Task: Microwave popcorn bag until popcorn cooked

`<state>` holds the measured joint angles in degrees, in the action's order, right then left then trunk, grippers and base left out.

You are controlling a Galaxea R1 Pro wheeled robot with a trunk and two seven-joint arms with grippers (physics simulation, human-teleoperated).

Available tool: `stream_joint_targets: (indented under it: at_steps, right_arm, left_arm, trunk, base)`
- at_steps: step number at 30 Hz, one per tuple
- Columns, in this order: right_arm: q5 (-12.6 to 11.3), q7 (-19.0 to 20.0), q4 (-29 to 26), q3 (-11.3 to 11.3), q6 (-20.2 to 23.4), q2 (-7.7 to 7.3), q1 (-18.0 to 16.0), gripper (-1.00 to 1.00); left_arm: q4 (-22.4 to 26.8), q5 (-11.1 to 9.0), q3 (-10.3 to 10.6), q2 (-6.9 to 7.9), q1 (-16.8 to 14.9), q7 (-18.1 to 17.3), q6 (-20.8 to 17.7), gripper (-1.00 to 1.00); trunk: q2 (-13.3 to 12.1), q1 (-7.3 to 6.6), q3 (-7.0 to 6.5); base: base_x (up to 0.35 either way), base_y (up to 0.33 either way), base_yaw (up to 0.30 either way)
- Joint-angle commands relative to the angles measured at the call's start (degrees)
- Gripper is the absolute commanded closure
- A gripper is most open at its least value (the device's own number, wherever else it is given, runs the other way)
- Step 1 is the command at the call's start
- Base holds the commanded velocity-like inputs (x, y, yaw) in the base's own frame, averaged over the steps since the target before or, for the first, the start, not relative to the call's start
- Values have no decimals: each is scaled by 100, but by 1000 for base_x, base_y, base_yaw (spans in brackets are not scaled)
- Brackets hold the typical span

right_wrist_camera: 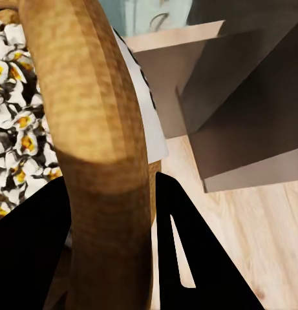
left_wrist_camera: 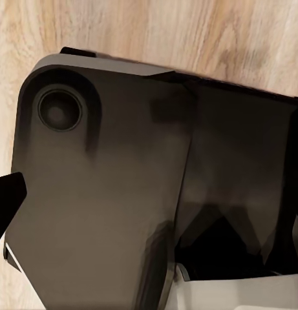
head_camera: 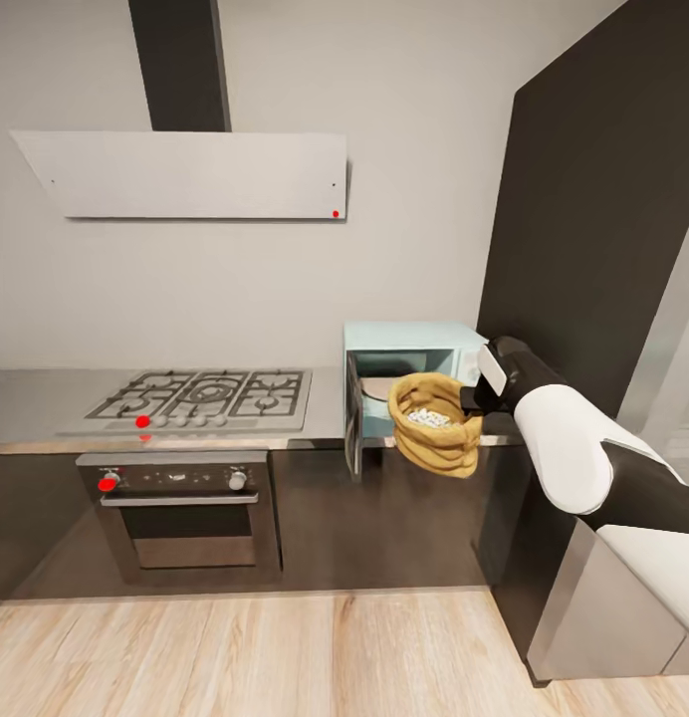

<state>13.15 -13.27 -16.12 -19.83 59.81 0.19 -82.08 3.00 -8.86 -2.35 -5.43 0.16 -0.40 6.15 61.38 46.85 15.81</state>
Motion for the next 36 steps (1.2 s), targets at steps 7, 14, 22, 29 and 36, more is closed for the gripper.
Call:
stream_joint_targets:
  at_steps: [7,14,22,29,36]
  right_arm:
    - [39,9,-140,-30,19,5,-79,100]
    - [39,9,-146,-25,19,75,-80,100]
    - [30,15,-146,-29,19,78,-80,100]
    - [35,14,-146,-30,19,78,-80,100]
    - [38,1,-141,3,19,86,-80,100]
  left_arm:
    - [8,-28,-20,-2,3,-4,9,-100]
    - [8,-28,-20,-2,2,-4,9,-100]
    - [8,-28,-18,-2,2,-12,6,-100]
    - [7,-28,-17,-2,3,-13,0,-100]
    - [8,-28,-20,-2,4,-13,4,-100]
  trunk:
    - [4,2,6]
    - [4,2,6]
    - [4,2,6]
    - [4,2,6]
    - [4,2,6]
  base:
    - [123,0,0]
    - [21,0,0]
    - [30,0,0]
    - [191,0,0]
    - [200,0,0]
